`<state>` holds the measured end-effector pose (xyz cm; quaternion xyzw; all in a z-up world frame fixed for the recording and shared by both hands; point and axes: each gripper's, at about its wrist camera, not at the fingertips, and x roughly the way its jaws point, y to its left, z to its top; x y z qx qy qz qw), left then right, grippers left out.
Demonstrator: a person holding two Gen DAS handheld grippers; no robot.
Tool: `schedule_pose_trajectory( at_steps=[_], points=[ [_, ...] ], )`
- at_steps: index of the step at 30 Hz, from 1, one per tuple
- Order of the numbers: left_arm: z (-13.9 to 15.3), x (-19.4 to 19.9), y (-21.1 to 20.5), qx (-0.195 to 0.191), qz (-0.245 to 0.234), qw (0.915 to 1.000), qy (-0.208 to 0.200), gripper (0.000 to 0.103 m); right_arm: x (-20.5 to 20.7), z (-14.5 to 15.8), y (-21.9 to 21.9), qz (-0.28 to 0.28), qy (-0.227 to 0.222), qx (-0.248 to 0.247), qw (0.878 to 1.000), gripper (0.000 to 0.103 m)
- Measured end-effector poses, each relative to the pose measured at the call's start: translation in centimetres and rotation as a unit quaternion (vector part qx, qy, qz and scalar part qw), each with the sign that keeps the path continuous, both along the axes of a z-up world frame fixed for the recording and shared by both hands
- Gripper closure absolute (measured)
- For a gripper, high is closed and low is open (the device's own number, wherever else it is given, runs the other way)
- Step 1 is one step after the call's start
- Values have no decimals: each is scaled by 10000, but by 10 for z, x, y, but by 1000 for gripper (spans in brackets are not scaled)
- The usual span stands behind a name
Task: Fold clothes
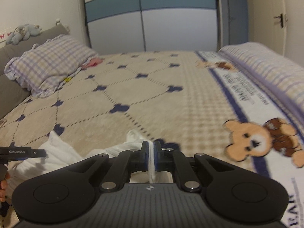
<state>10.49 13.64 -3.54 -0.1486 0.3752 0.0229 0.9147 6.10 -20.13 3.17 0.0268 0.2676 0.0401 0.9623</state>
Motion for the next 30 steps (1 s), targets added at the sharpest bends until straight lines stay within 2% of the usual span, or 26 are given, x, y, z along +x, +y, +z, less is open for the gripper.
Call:
schedule_pose_trajectory(
  at_steps=[5, 14, 17, 22, 30],
  points=[
    [1, -3, -2, 34, 14, 10000, -1, 23, -18, 9, -21, -321, -104, -433, 9985, 96],
    [3, 0, -1, -77, 49, 9999, -79, 23, -21, -10, -52, -721, 575, -484, 9946, 96],
    [3, 2, 1, -210, 30, 9997, -130, 23, -14, -14, -52, -696, 735, -410, 9940, 92],
    [1, 7, 3, -383, -59, 9991, -192, 24, 1, -12, -43, -532, 727, -74, 9959, 73],
    [0, 19, 5, -610, -225, 9974, -313, 27, 43, -24, -10, -101, 867, 345, 9956, 73]
  ],
)
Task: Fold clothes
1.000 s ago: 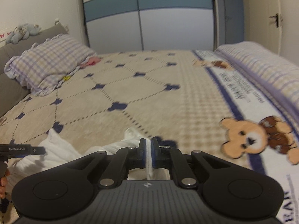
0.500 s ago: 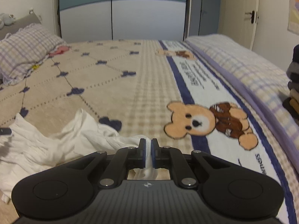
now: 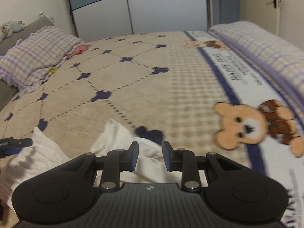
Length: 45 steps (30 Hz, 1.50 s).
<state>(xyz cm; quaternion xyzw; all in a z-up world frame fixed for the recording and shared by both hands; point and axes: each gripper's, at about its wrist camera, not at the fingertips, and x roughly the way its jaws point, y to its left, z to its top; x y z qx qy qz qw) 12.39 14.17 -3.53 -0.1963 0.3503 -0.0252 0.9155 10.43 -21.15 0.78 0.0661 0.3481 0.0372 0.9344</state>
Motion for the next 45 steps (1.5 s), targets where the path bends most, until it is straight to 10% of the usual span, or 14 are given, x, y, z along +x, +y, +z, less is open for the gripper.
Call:
schedule_pose_trajectory(
  at_steps=[15, 25, 39, 45],
  points=[
    [-2, 6, 2, 115, -262, 9996, 48, 74, 41, -20, 58, 1204, 216, -234, 9922, 68],
    [-1, 1, 8, 62, -217, 9997, 74, 80, 35, -4, 62, 2395, -35, -1376, 9611, 68],
    [-1, 2, 7, 26, -195, 9998, 35, 80, 21, -15, 108, 3805, -18, -3122, 8705, 69],
    [-4, 4, 11, -113, -238, 9996, 32, 84, 22, -34, 127, 4091, 112, -3693, 8343, 95]
  ],
)
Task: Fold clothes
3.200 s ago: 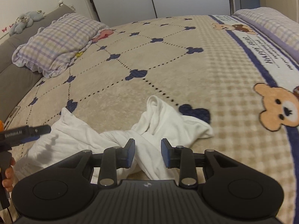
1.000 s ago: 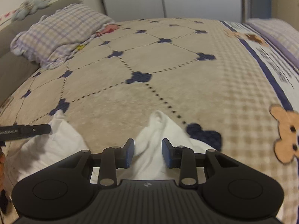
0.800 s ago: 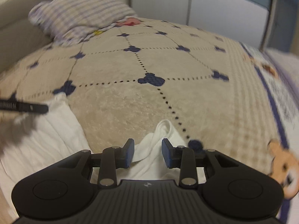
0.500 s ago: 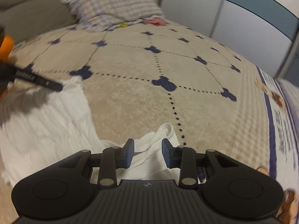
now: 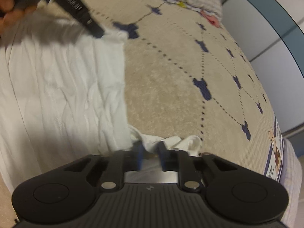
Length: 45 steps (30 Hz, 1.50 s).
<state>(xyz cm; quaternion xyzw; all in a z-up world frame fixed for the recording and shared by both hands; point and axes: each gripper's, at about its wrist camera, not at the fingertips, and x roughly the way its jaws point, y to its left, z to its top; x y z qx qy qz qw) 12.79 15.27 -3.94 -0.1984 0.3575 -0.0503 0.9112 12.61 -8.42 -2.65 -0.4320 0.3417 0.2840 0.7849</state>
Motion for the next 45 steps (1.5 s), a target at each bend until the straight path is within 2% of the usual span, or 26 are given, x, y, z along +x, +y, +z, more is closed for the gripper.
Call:
schedule_pose_trajectory(
  at_steps=[3, 9, 15, 19, 25, 37, 40, 45],
  points=[
    [2, -1, 0, 46, 59, 10000, -66, 90, 1, 4, 1, -147, -60, 134, 9998, 97],
    [8, -5, -5, 201, 55, 9995, -225, 94, 8, 30, -17, -919, -353, 642, 9931, 97],
    [12, -7, -1, 101, 165, 9995, -264, 95, 13, 50, -41, -1737, -911, 649, 9784, 97],
    [13, -9, 4, -2, 283, 9992, -288, 96, 21, 65, -63, -2433, -1246, 719, 9592, 97],
    [14, -9, 15, -224, 461, 9982, -304, 96, 36, 87, -102, -3456, -1438, 1105, 9207, 97],
    [14, -11, 30, -436, 760, 9952, -444, 96, 62, 94, -152, -4740, -1741, 1397, 8518, 98],
    [15, -11, 34, -447, 780, 9946, -513, 96, 68, 91, -160, -4924, -1780, 1437, 8398, 98],
    [16, -12, 39, -486, 918, 9923, -676, 96, 75, 86, -169, -5115, -1797, 1501, 8268, 98]
  ],
)
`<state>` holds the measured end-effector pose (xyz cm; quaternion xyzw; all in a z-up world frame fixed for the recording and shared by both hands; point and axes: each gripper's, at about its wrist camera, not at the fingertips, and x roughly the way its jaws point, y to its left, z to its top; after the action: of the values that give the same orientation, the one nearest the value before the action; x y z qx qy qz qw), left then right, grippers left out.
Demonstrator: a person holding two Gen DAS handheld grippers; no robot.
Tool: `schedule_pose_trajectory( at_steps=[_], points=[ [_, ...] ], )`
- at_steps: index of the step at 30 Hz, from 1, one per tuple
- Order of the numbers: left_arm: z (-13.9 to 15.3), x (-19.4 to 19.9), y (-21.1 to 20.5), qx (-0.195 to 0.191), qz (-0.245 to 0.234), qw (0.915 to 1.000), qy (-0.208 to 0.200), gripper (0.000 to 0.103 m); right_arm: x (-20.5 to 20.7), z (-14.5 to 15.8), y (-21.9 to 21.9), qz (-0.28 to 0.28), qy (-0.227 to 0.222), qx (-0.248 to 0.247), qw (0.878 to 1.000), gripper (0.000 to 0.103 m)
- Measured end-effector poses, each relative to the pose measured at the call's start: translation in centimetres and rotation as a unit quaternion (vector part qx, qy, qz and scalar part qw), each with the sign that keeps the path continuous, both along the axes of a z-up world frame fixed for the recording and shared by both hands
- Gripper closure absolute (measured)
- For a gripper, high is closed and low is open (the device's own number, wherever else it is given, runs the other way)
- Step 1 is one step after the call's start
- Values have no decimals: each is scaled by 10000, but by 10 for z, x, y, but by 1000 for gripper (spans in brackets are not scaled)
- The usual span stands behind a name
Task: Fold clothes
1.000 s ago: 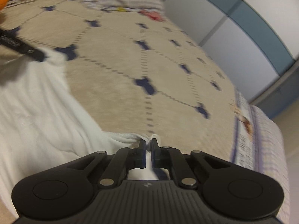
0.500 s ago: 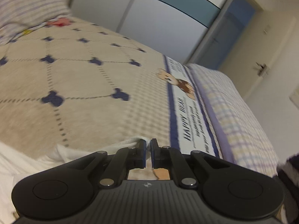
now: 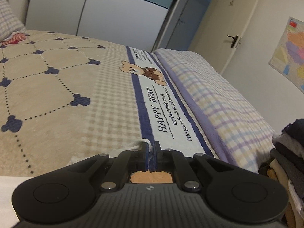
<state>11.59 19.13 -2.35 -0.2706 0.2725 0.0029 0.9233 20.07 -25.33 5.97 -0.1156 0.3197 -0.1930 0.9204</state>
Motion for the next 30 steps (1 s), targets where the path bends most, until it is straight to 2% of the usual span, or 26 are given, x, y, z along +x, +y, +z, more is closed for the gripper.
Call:
schedule_pose_trajectory(
  at_steps=[5, 10, 14, 15, 21, 25, 30],
  points=[
    [-4, 4, -2, 60, -27, 9999, 113, 95, 4, -14, -2, -10, 188, 130, 9997, 98],
    [-10, 9, -2, 7, -68, 9993, 376, 88, 3, -26, 2, 87, 440, 281, 9986, 97],
    [-5, 6, -3, -11, -155, 9990, 411, 60, -3, -25, 0, 91, 521, 476, 9975, 94],
    [-3, 6, -4, 7, -163, 9989, 429, 59, -5, -24, 0, 98, 527, 490, 9974, 93],
    [4, -1, -2, -42, -236, 9965, 795, 54, -27, -15, -1, 235, 495, 792, 9954, 85],
    [9, -12, 1, 60, -265, 9947, 991, 53, -51, -11, 6, 462, 502, 1001, 9926, 77],
    [13, -32, 10, 101, -227, 9933, 1132, 53, -80, -13, 22, 827, 608, 1045, 9892, 75]
  ],
)
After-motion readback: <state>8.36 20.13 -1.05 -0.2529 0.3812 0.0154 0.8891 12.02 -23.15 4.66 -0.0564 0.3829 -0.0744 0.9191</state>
